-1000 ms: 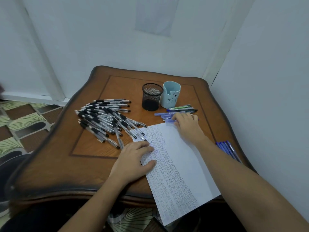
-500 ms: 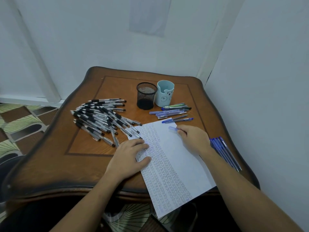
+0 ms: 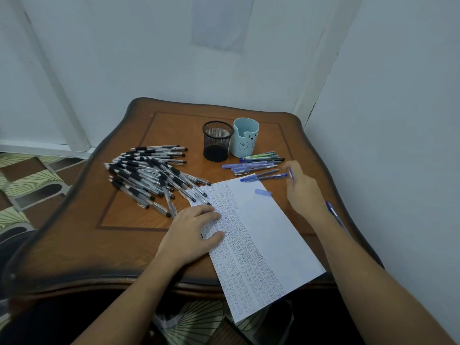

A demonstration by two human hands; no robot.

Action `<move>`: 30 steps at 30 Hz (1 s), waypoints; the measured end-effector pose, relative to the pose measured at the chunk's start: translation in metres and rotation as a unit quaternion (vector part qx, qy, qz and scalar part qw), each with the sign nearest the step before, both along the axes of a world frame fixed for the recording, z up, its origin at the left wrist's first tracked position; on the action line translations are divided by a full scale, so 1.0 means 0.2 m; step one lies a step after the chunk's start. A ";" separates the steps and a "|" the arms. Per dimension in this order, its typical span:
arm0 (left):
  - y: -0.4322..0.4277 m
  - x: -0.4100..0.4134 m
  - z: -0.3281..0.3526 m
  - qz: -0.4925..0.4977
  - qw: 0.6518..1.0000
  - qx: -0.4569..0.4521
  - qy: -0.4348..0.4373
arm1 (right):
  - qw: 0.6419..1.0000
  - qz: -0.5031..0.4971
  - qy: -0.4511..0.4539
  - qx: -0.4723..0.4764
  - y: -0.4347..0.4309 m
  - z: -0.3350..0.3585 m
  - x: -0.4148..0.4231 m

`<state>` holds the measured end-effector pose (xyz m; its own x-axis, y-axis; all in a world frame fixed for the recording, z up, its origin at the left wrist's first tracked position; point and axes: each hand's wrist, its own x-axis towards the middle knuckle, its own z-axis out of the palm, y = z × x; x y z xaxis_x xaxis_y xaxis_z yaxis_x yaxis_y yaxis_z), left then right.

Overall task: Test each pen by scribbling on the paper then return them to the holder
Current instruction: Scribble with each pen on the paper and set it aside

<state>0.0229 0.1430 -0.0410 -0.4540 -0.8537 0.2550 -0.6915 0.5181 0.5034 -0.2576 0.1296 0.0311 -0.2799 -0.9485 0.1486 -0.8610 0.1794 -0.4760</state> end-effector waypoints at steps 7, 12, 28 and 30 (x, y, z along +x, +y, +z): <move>0.00 0.00 -0.01 0.000 1.000 0.003 0.002 | 0.883 0.023 -0.468 -0.014 -0.03 -0.01 0.14; 0.00 0.00 0.01 -0.004 1.000 -0.007 0.008 | 0.869 0.022 -0.494 0.002 -0.05 -0.10 0.25; -0.01 0.00 -0.01 -0.008 1.000 -0.016 0.003 | 0.919 -0.015 -0.394 -0.030 -0.09 -0.24 0.39; -0.01 0.00 -0.01 -0.008 1.000 -0.016 0.001 | 0.924 0.001 -0.381 -0.026 -0.09 -0.23 0.39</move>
